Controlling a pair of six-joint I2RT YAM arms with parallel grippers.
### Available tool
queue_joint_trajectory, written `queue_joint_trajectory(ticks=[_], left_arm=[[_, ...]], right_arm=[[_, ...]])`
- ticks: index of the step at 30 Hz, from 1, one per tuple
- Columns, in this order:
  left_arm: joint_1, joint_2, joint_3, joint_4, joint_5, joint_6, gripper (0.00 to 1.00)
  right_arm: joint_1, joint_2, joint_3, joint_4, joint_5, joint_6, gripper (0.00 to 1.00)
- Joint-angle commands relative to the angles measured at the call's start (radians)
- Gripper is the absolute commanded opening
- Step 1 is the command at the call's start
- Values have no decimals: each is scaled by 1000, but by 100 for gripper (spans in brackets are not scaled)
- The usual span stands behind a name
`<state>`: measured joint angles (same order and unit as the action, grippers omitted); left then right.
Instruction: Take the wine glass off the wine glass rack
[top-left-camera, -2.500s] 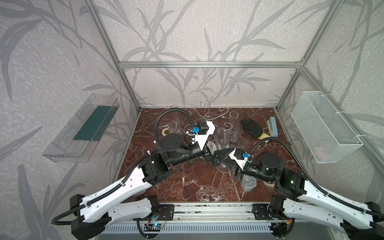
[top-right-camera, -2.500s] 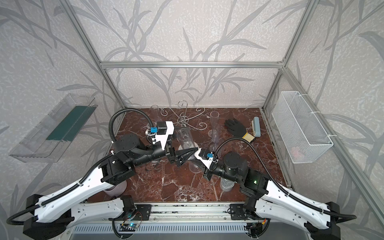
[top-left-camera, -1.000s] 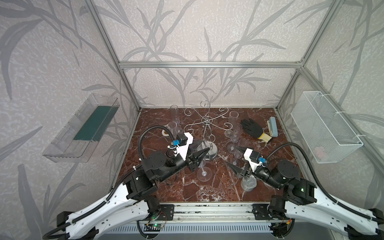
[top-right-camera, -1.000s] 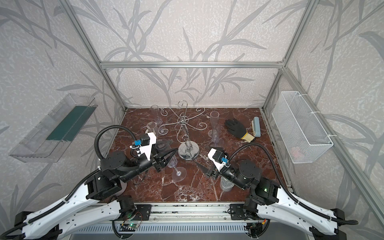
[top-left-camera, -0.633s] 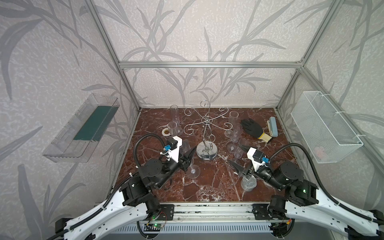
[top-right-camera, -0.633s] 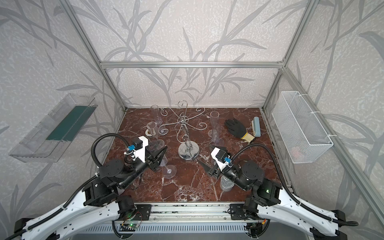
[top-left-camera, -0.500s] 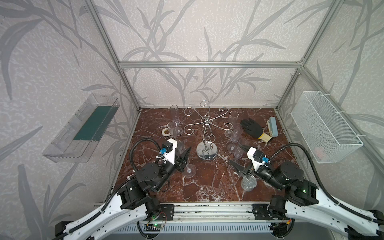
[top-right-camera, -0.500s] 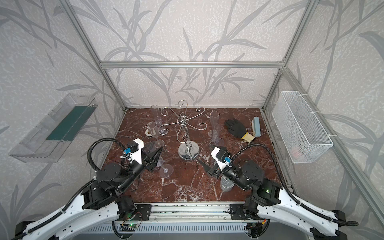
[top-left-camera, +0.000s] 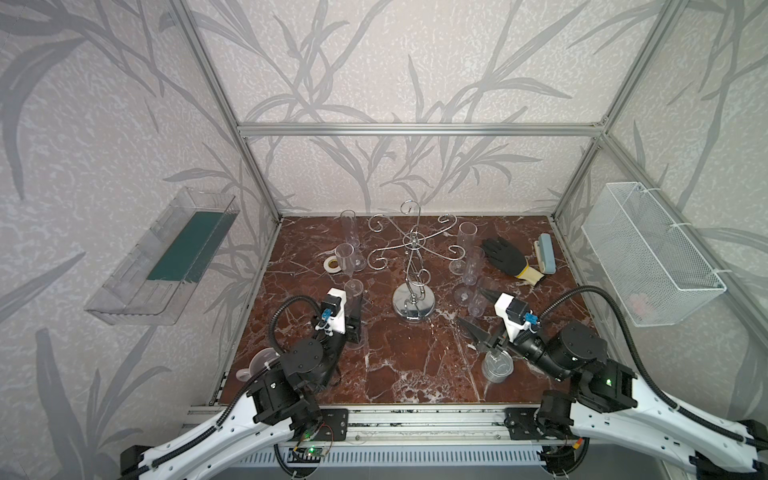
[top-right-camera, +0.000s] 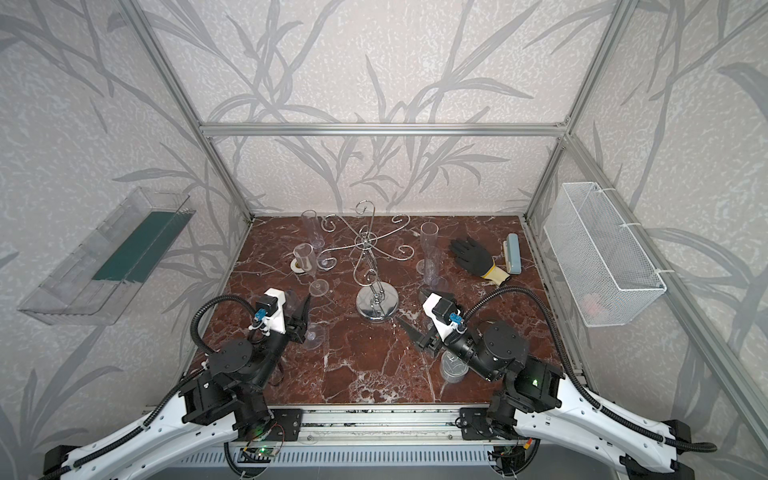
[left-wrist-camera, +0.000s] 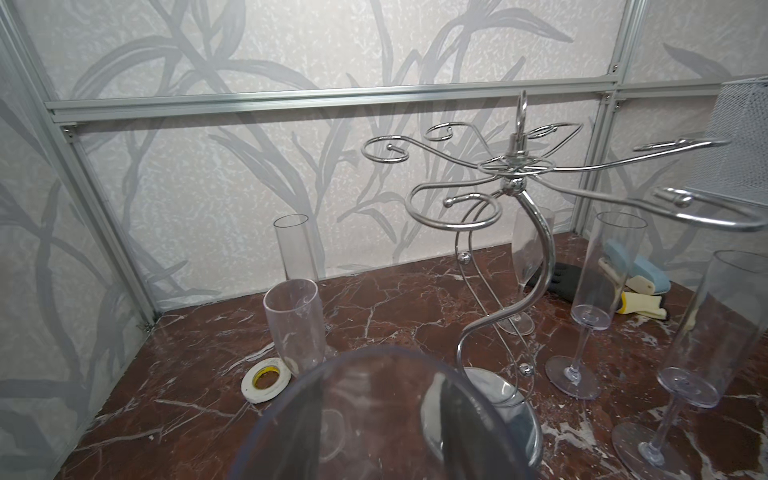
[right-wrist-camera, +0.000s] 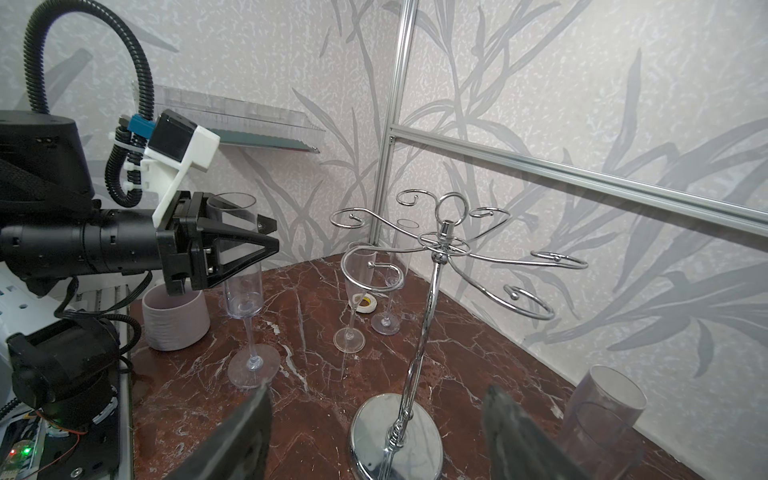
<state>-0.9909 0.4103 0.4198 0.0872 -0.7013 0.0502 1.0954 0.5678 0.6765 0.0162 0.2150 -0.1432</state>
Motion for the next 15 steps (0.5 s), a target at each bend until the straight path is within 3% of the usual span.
queue_joint_trajectory(ticks=[1,11,15], left_arm=[[33,16,-42,149,-71,33,37],[287,179,-86,292,113,-76,37],[351,277,-89,376,169,-92,36]], right_arm=[[7,-2,-4,21,21,11,78],[6,0,0,18,23,20,78],[6,-3,-1,14,24,25,78]])
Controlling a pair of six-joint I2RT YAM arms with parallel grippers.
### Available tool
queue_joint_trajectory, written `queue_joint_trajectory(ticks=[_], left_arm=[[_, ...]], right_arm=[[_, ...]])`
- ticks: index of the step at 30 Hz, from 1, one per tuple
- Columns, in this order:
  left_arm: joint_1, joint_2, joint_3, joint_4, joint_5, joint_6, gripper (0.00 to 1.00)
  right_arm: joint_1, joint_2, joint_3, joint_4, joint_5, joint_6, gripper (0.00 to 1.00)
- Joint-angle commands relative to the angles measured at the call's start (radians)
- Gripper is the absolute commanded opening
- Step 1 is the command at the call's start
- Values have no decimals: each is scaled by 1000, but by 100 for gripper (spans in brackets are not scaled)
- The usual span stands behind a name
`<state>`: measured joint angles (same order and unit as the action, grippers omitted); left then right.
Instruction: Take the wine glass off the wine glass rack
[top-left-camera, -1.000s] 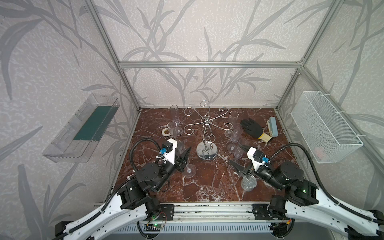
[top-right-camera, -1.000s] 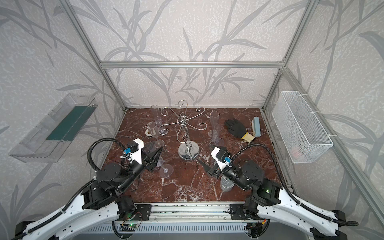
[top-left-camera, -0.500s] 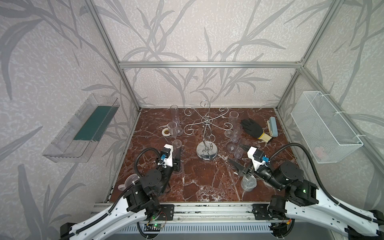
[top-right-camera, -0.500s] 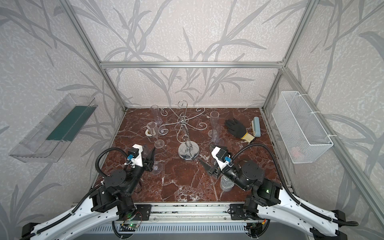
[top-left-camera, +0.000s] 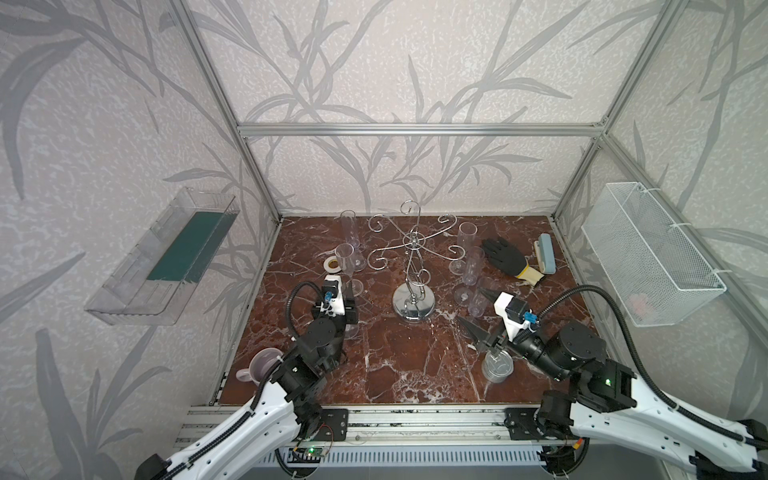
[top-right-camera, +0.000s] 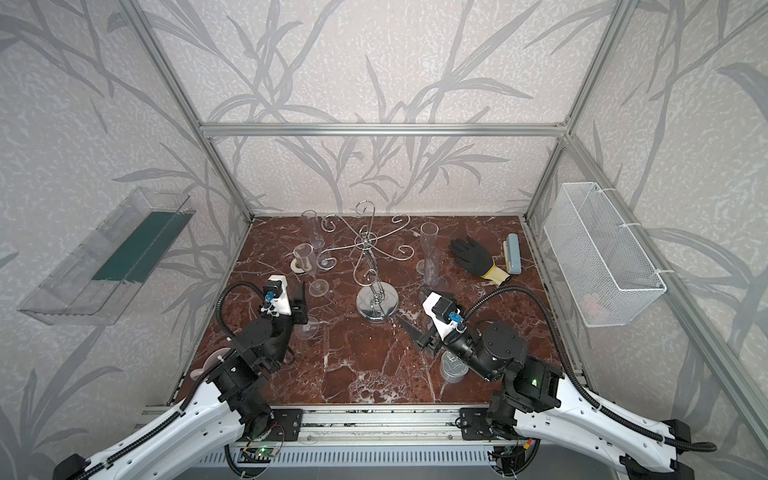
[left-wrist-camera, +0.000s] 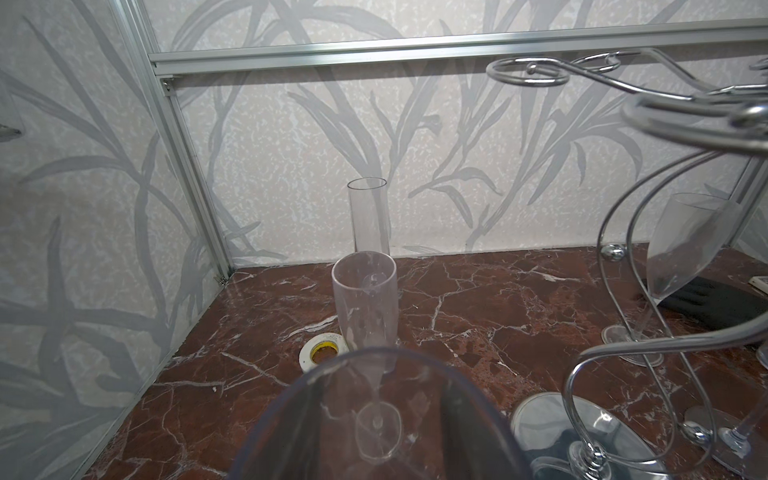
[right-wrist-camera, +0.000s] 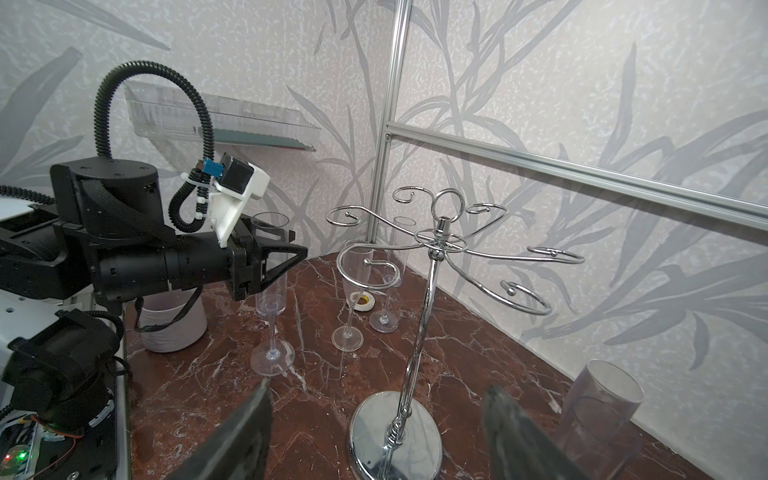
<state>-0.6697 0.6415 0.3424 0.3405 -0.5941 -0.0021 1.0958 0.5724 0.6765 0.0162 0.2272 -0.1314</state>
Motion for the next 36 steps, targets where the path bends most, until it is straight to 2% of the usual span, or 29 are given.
queue_joint_trajectory(ticks=[1,20,32,36], left_arm=[[41,67,-13,142,60,-40,36],[206,387,-10,442,145,-71,36],[229,466,2,468,188,-97,36],[229,461,0,458,189,-101,40]], right_arm=[[6,-8,-2,14,12,14,78],[6,-26,-6,-6,44,8,78],[6,-31,-9,-12,67,2,79],[5,-31,-8,-10,67,3,79]])
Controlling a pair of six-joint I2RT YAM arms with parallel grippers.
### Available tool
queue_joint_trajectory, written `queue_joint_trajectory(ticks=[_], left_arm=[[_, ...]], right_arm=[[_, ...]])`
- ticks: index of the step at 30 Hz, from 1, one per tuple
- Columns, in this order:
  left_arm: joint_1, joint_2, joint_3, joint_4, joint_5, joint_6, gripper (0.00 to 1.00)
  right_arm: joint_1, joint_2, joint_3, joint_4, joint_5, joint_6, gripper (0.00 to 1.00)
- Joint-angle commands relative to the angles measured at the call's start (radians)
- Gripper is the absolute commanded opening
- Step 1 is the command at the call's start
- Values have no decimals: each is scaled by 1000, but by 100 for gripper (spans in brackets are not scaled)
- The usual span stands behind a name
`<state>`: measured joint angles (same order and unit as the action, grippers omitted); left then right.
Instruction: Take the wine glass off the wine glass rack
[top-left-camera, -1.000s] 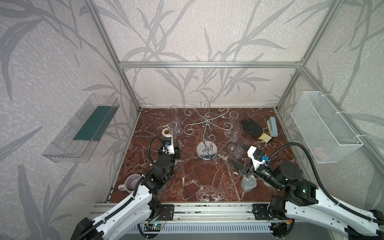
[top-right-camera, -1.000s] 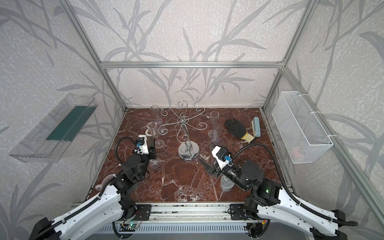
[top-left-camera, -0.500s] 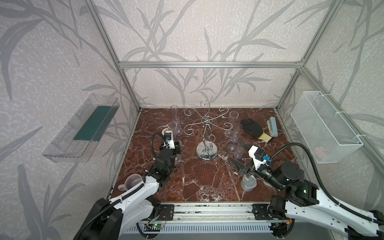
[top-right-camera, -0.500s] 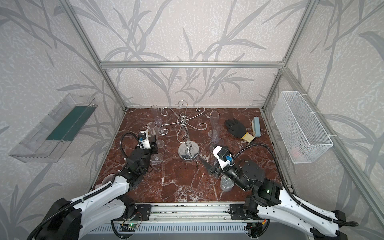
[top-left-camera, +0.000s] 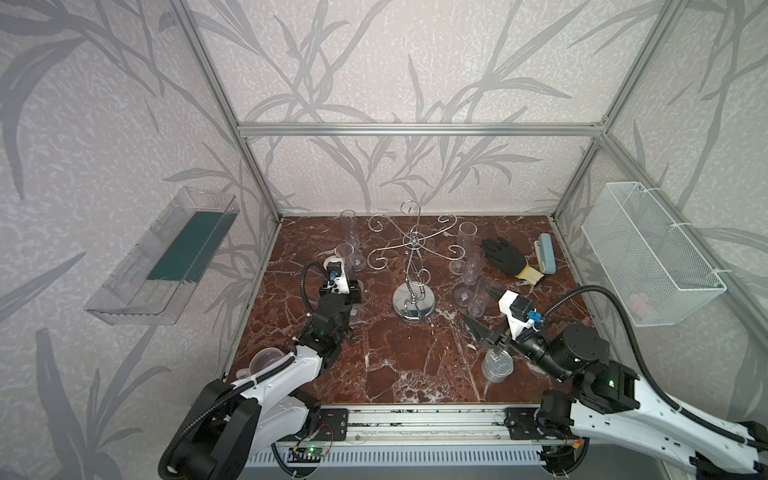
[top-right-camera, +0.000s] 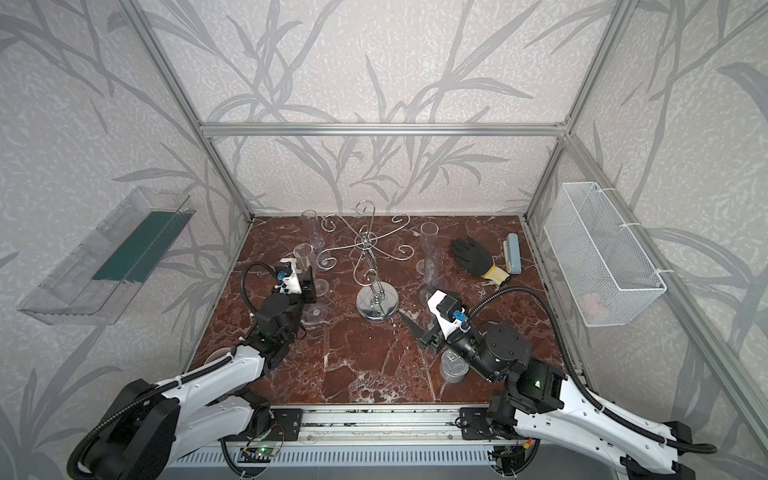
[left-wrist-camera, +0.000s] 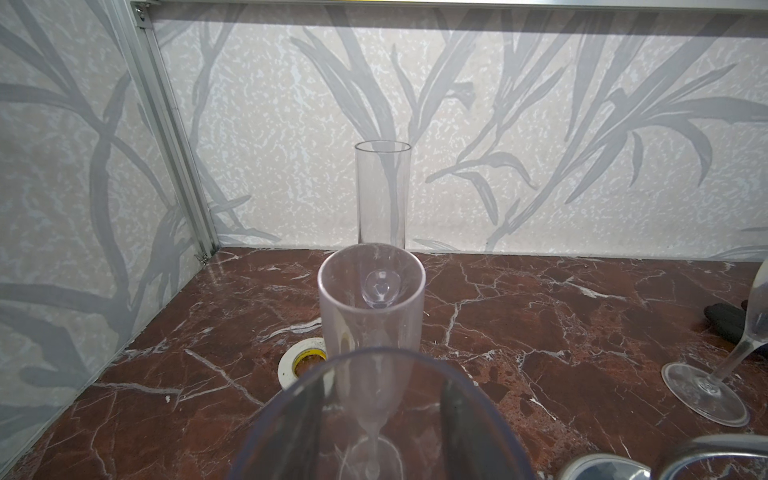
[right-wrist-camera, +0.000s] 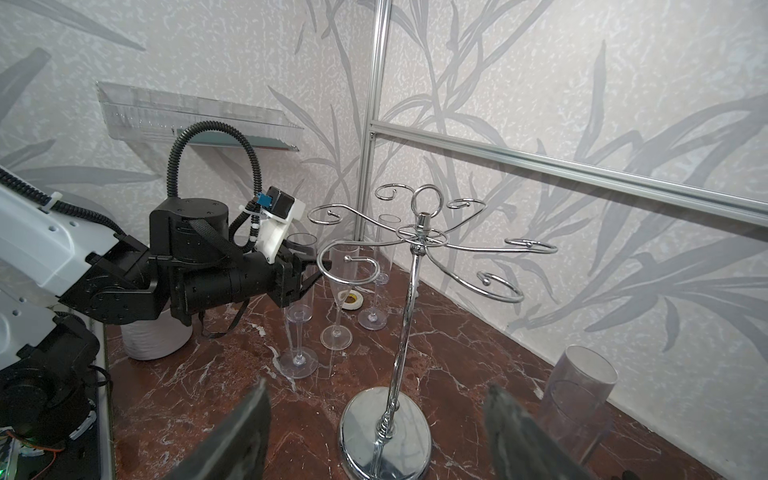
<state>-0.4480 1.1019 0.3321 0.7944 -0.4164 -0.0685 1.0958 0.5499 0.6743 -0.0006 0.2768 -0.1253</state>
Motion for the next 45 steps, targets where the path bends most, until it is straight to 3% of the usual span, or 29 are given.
queue_joint_trajectory(ticks=[1,9,17,20,34,45], left_arm=[[9,-3,11,-2,10,-33,42],[7,-63,-9,-68,-19,-41,68],[7,-105,-7,-113,-11,-43,82],[7,-134,-5,-139,-7,-53,99],[6,-418,7,-361,19,-38,99],[9,-496,177,-492,46,129,99]], right_arm=[[6,-8,-6,7,18,-3,79],[7,-13,-13,8,15,0,79],[6,-19,-12,8,10,-5,79],[6,-19,-6,8,9,-14,79],[4,44,85,2,-39,-110,81],[-7,253,311,-9,-148,-282,82]])
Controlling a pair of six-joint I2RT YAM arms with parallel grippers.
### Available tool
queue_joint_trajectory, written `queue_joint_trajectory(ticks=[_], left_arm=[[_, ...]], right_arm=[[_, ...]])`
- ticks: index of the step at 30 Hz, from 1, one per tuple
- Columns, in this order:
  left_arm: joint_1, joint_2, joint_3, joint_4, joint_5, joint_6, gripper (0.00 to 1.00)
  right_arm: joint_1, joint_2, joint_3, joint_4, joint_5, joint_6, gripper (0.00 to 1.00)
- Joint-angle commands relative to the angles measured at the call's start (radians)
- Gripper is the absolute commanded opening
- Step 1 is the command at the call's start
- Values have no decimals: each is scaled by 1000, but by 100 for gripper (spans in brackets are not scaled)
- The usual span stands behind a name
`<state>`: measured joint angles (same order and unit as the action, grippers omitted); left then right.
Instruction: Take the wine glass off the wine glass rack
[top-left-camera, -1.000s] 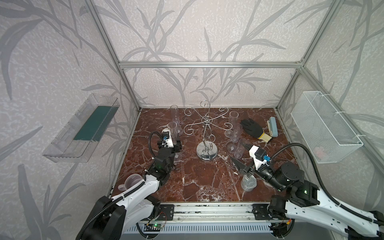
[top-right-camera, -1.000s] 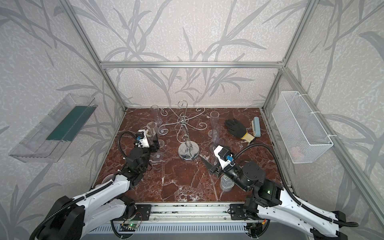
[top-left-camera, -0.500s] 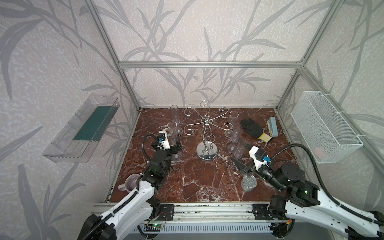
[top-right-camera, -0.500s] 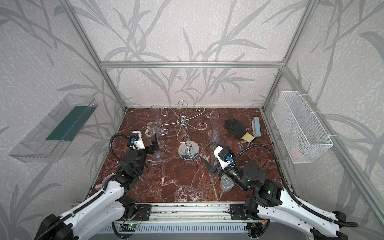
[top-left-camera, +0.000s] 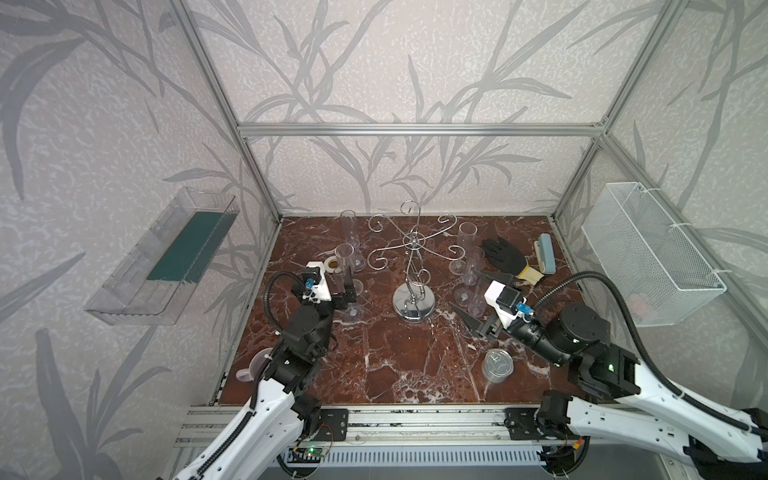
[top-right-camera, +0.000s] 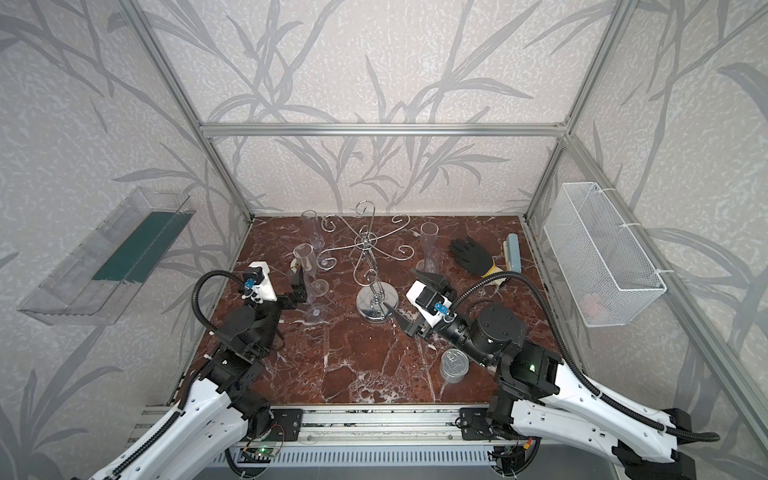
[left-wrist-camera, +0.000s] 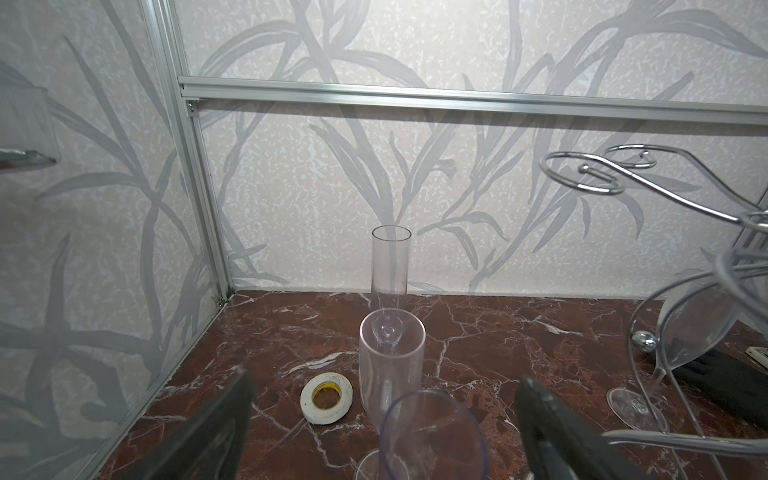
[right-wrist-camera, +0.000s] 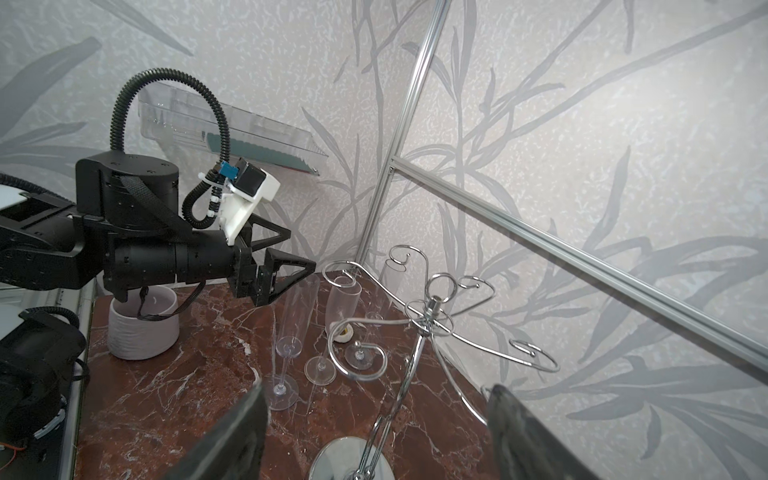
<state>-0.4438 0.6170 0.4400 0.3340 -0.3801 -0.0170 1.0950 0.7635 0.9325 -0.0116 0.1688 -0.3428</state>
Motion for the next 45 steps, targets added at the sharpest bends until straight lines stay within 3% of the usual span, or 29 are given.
queue_joint_trajectory(ticks=[1,7,11,16,21,26,29,35,43,45], left_arm=[[4,-6,91,-43,8,100,99],[49,86,194,-52,-16,225,99],[171,154,238,-23,44,199,99],[329,215,252,9,76,169,99],[484,265,225,22,101,51,99],[551,323,162,33,92,-4,99],[558,359,100,73,82,-17,99],[560,506,37,125,70,-39,99],[559,627,-17,265,244,-102,99],[557,653,-48,333,295,-88,99]], right_arm=[[-12,58,71,-2,-49,-74,82],[-65,142,176,-8,-107,-135,82],[-190,163,217,2,-89,-155,82],[-413,127,202,24,-111,-87,82],[-675,86,117,20,-105,14,84],[-941,53,-65,61,-128,187,84],[-1032,49,-190,82,-102,262,84],[-1088,76,-444,214,-92,381,84],[-1088,231,-551,324,-172,419,85],[-1088,282,-564,373,-183,420,89]])
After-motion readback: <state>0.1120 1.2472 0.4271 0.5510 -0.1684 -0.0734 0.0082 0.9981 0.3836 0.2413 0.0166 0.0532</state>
